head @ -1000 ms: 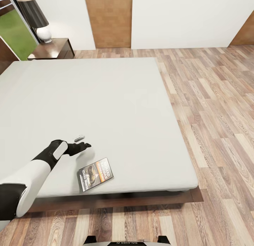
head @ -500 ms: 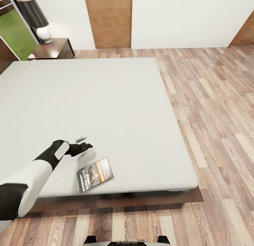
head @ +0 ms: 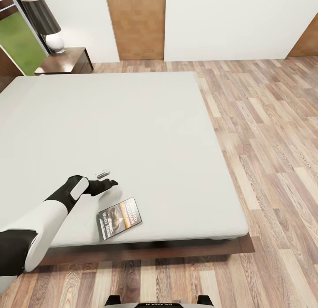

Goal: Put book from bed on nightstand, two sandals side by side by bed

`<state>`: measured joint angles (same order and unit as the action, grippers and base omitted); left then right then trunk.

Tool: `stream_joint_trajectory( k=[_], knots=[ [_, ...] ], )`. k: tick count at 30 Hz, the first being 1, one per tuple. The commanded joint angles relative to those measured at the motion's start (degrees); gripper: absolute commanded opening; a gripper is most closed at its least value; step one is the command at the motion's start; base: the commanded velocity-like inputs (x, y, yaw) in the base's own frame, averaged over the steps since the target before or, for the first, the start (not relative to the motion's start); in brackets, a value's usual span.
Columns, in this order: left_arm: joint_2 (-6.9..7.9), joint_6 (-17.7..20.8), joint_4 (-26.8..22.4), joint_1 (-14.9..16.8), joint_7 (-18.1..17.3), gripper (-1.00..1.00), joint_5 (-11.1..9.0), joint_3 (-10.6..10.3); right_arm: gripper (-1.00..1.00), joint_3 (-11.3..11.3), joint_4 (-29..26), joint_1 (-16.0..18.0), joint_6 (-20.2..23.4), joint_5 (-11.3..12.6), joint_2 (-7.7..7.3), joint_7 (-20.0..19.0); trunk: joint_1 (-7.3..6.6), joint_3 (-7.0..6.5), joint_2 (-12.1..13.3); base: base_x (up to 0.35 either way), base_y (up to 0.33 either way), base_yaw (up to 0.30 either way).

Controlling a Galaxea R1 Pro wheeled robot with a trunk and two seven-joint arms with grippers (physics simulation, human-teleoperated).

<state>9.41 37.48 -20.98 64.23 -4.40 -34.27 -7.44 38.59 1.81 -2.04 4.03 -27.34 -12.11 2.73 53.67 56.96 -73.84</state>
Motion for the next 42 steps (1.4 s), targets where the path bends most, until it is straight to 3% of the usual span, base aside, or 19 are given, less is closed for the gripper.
stream_joint_trajectory(
  k=[1, 11, 16, 33, 37, 42],
  knots=[
    [0.06, 0.1, 0.0, 0.0, -0.3, 1.0, 0.2, -0.2, 1.0, 0.4, 0.0, 0.0, 0.1, -0.6, -0.01, 0.2, 0.0, 0.02, 0.0, 0.0, 0.0, 0.0],
    [0.06, 0.1, 0.0, 0.0, -0.3, 1.0, 0.2, -0.2, 1.0, 0.4, 0.0, 0.0, 0.1, -0.6, -0.01, 0.2, 0.0, 0.02, 0.0, 0.0, 0.0, 0.0],
    [0.08, 0.1, 0.0, 0.0, -0.3, 1.0, 0.2, -0.2, 1.0, 0.4, 0.0, 0.0, 0.1, -0.6, -0.01, 0.2, 1.1, 0.92, -2.0, 0.0, 0.0, 0.0],
    [0.04, 0.1, -0.2, 0.0, -0.2, 1.0, 0.2, -0.2, 1.0, 0.4, 0.0, 0.0, 0.1, -0.6, -0.01, 0.2, 1.1, 0.92, -2.0, 0.0, 0.0, 0.0],
    [0.03, 0.1, -0.2, 0.0, -0.2, 1.0, 0.2, -0.2, 1.0, 0.4, 0.0, 0.0, 0.1, -0.6, -0.01, 0.2, 1.98, 1.63, -3.6, 0.0, 0.0, 0.0],
    [0.03, 0.1, -0.2, 0.0, -0.2, 1.0, 0.2, -0.2, 1.0, 0.4, 0.0, 0.0, 0.1, -0.6, -0.01, 0.2, 1.98, 1.63, -3.6, 0.0, 0.0, 0.0]
  ],
)
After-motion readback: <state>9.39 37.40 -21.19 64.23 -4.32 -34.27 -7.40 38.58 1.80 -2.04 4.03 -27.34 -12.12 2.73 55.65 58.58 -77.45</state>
